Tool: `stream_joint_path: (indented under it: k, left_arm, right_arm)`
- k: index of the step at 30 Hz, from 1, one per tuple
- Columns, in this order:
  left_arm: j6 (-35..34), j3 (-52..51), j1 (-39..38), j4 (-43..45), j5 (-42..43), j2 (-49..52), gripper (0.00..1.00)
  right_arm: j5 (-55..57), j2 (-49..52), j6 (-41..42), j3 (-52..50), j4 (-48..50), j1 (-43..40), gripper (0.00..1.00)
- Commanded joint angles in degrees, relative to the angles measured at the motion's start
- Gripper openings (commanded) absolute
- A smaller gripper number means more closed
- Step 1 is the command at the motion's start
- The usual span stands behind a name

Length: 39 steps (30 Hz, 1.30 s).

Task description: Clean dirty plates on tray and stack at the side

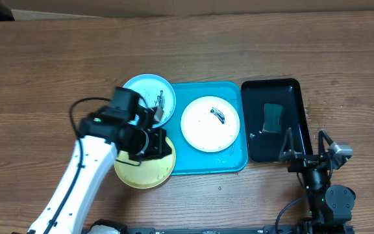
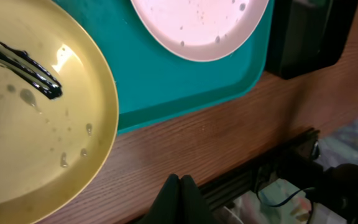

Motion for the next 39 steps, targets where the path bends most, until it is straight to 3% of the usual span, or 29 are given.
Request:
stream_joint_path:
  k: [1, 6, 10, 14, 18, 21, 25, 27, 32, 35, 39]
  left_arm:
    - [-6.7, -0.4, -4.0, 2.4, -5.8, 0.0, 0.04]
    - [-13.4, -0.3, -7.1, 7.4, -9.6, 0.0, 0.04]
    - [-15.3, -0.3, -7.1, 10.5, -11.7, 0.0, 0.04]
    - [-17.6, -0.3, -7.2, 10.9, -15.4, 0.1, 0.04]
    - [-18.5, -0.4, -8.6, 11.1, -21.2, 0.1, 0.04]
    - [-18.9, -0.4, -10.0, 11.2, -23.6, 0.9, 0.16]
    - [-19.1, -0.3, -11.1, 12.8, -22.4, 4.3, 0.25]
    - [-19.2, -0.3, -11.2, 13.6, -21.4, 6.4, 0.28]
    - [-19.3, -0.3, -11.2, 16.8, -20.9, 10.8, 0.2]
    - [-19.3, -0.3, -11.2, 19.1, -22.0, 12.1, 0.3]
    - [-19.3, -0.3, -11.2, 22.0, -22.7, 13.3, 0.31]
  right_arm:
    - [-11.1, -0.4, 1.8, -0.5, 0.6, -0.1, 1.0]
    - [-11.1, 2.4, 3.8, 6.5, -9.4, -0.1, 1.0]
    - [-6.6, 10.4, 3.1, 19.6, -17.2, -0.1, 1.0]
    - [-4.6, 25.9, -1.0, 38.4, -28.2, -0.1, 1.0]
    - [0.0, 45.5, -5.1, 60.1, -47.4, -0.1, 1.0]
    - [-2.1, 58.7, -5.1, 74.1, -58.2, -0.1, 1.0]
    - [-9.0, 72.1, -5.1, 86.4, -66.5, -0.1, 1.0]
    - [-10.8, 76.4, -5.7, 89.2, -67.3, -0.1, 1.0]
    - [-5.6, 84.2, -0.5, 89.8, -68.7, -0.2, 1.0]
    - [-2.7, 88.5, 1.5, 89.8, -69.9, -0.2, 1.0]
    - [-2.3, 93.3, 1.5, 89.8, -70.0, -0.1, 1.0]
